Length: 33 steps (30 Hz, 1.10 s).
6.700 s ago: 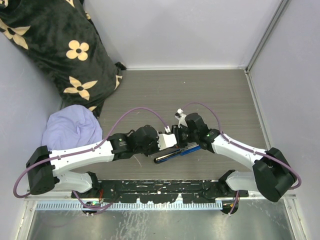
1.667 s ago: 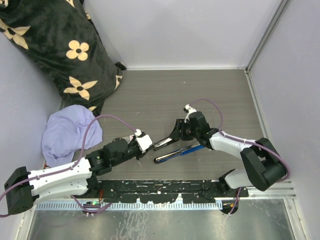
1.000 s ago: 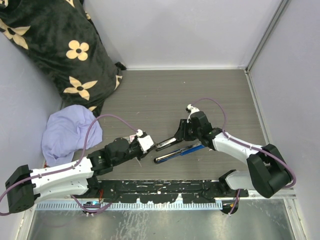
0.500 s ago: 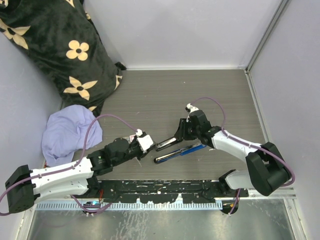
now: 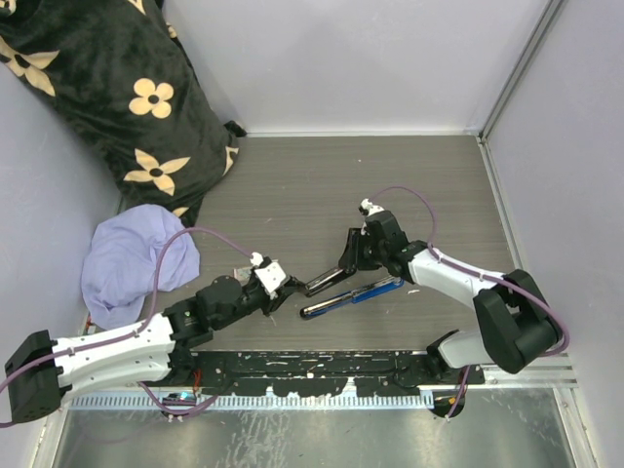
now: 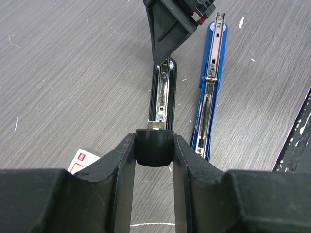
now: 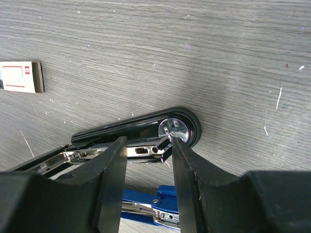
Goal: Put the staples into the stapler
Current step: Open the stapler at the center of the board.
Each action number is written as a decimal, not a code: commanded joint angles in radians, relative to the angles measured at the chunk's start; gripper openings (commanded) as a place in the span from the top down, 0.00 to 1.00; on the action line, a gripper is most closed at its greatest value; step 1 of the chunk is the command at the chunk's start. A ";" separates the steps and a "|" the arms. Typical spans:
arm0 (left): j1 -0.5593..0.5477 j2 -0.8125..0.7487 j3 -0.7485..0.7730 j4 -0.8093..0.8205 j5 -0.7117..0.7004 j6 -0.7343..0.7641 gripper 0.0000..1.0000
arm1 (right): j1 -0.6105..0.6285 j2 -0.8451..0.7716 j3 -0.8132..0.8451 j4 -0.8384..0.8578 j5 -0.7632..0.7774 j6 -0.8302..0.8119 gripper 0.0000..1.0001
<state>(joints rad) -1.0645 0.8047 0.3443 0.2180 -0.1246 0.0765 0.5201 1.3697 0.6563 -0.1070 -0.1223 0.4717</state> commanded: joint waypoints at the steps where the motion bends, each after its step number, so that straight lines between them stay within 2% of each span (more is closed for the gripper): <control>1: 0.006 0.020 -0.028 0.011 -0.022 0.010 1.00 | -0.019 0.063 -0.005 -0.195 0.151 -0.049 0.58; 8: 0.005 0.134 0.069 0.010 0.044 0.087 1.00 | -0.019 0.057 0.036 -0.231 0.055 -0.061 0.53; 13: 0.006 0.213 0.141 -0.034 0.058 0.124 1.00 | -0.018 0.046 0.068 -0.303 0.044 -0.097 0.46; 24: 0.006 0.184 0.119 -0.023 0.082 0.143 1.00 | -0.023 -0.072 0.100 -0.335 0.082 -0.074 0.33; 29: 0.006 0.178 0.133 -0.034 0.093 0.150 1.00 | -0.035 -0.148 0.160 -0.364 0.017 -0.068 0.33; 33: 0.006 0.193 0.147 -0.040 0.098 0.161 1.00 | -0.035 -0.165 0.192 -0.390 -0.059 -0.069 0.37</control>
<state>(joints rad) -1.0645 0.9939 0.4778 0.2272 -0.0128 0.2050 0.4988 1.2407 0.7895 -0.4385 -0.1337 0.4164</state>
